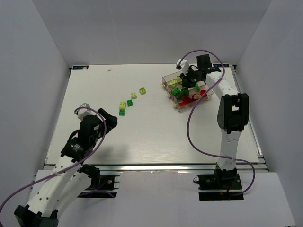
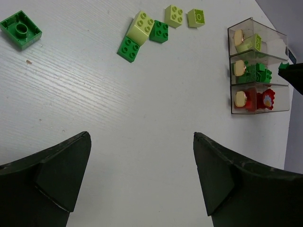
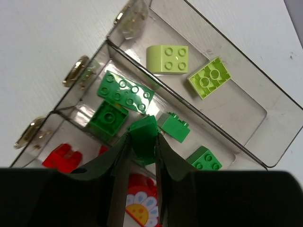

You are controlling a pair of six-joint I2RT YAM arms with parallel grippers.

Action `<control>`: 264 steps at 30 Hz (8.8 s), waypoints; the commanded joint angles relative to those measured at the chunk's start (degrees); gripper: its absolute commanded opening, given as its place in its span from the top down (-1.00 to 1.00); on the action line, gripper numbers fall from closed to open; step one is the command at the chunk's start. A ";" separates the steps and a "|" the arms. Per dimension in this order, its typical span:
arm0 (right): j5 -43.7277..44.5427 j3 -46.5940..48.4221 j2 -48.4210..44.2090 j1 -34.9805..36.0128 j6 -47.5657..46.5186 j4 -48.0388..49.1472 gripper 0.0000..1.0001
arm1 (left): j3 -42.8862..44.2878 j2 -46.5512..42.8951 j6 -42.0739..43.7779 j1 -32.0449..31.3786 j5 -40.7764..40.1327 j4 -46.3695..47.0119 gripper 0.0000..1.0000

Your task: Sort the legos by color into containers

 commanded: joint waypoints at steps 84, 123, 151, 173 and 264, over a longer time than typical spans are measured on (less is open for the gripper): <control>-32.12 -34.60 -35.47 -4.35 8.87 8.31 0.26 | 52.35 80.58 38.94 8.54 11.74 -2.74 -0.18; -39.16 -36.09 -29.85 11.20 64.94 28.70 -0.79 | 2.08 39.09 -12.29 2.48 56.83 78.10 0.99; -46.80 -39.78 -28.97 15.43 84.89 54.02 -0.53 | 0.14 45.07 -21.09 -0.34 55.86 93.85 0.99; -42.05 -39.43 -28.71 16.13 85.51 52.08 0.98 | -0.03 45.51 -19.77 -0.34 55.51 92.36 1.00; -21.65 -14.20 -19.56 -9.35 18.01 8.49 0.84 | 38.27 67.03 8.53 -2.27 44.45 46.75 1.00</control>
